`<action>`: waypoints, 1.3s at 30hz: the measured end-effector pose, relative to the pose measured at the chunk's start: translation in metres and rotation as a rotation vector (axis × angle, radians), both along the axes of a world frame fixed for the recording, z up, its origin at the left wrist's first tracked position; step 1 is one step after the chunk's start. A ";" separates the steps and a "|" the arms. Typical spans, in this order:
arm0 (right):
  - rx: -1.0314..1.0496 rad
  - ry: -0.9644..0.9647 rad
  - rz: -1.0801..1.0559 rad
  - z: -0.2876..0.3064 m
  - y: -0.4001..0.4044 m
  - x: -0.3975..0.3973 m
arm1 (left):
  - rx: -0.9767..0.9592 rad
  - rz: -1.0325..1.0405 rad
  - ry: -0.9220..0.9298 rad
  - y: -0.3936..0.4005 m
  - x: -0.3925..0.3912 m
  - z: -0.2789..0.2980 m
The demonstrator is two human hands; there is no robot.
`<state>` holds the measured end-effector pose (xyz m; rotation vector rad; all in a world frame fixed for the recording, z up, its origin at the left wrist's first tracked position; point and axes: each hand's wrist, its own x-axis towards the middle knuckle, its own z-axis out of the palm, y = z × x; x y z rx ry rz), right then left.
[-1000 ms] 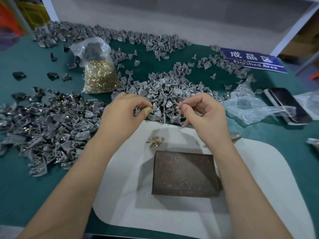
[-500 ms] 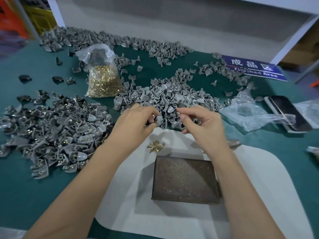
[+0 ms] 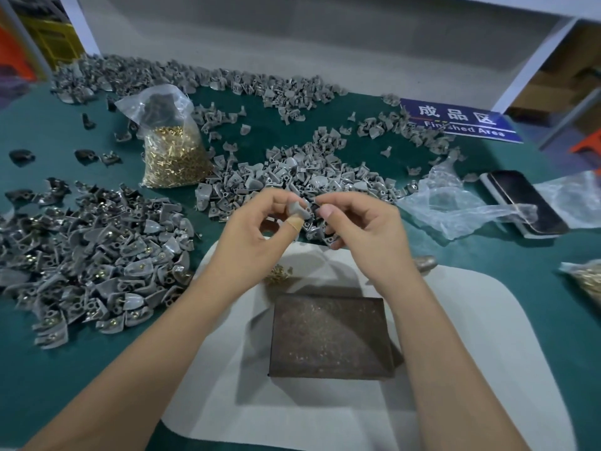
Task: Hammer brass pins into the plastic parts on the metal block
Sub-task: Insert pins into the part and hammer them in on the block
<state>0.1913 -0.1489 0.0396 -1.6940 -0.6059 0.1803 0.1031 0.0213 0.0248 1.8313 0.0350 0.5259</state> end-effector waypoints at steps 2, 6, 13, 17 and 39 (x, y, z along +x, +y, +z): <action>0.034 0.061 0.091 0.003 0.001 -0.003 | -0.044 -0.025 0.001 -0.001 0.001 -0.001; 0.071 0.110 0.130 0.005 0.001 -0.008 | -0.162 -0.048 0.004 -0.001 0.001 -0.003; 0.081 0.107 0.134 0.006 -0.002 -0.010 | -0.229 -0.019 0.009 -0.007 0.000 0.001; 0.107 0.139 0.060 0.007 -0.004 -0.007 | -0.237 -0.001 0.021 -0.007 0.002 0.000; 0.106 0.114 0.064 0.007 -0.003 -0.012 | -0.155 0.023 0.052 -0.009 0.001 -0.005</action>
